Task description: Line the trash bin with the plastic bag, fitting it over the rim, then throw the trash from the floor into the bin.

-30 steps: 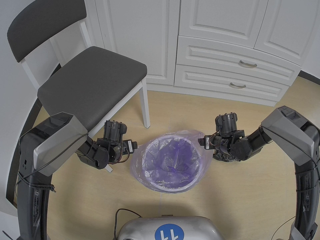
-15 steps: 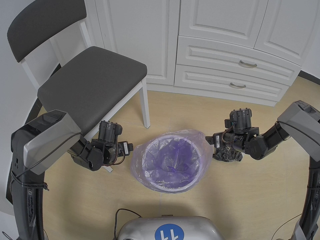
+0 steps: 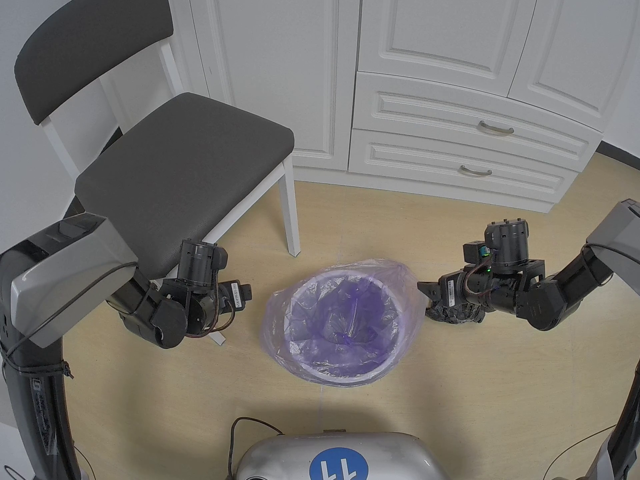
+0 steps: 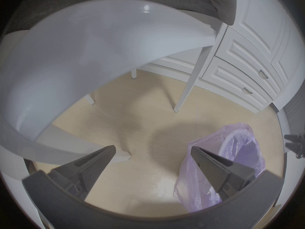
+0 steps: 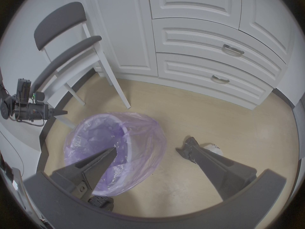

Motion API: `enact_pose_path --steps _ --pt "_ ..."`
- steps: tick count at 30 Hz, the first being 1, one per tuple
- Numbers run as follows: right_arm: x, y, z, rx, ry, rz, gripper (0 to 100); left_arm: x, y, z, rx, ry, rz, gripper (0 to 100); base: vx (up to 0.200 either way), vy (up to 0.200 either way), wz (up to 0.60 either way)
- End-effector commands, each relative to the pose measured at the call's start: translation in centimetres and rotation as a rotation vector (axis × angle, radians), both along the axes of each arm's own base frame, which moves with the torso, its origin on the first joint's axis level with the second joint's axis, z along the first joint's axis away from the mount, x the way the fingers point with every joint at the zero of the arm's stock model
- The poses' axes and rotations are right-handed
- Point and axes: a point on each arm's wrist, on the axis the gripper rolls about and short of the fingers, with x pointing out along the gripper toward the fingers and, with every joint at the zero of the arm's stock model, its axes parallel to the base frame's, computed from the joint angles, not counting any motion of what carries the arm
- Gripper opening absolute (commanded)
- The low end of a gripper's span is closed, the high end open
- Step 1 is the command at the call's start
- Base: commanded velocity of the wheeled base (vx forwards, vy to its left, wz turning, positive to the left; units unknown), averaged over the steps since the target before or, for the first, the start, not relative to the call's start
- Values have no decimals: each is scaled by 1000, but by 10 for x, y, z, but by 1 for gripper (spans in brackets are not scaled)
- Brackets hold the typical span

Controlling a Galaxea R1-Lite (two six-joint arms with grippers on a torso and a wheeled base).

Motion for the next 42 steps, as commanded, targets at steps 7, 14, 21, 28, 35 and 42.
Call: enact_pose_path --steps 7,14,21,28,35,42 --pt "-5 -13 21 13 -55 -26 100 -34 -12 1 43 41 -32 100 0 0 0" --pt "-11 -11 13 -12 -27 -13 100 -55 -12 -16 68 125 -60 100 0 0 0" --pt "-26 -10 -5 -118 24 27 100 -55 -23 -45 87 162 -91 100 0 0 0" --pt "-20 -9 -18 -122 20 27 100 -44 -33 -63 108 141 -129 100 0 0 0" --pt "-10 -16 -28 -127 38 2 100 -15 -43 -107 136 165 -132 100 0 0 0" --pt "-6 -20 -43 -159 75 9 100 8 -40 -103 102 186 -141 100 0 0 0"
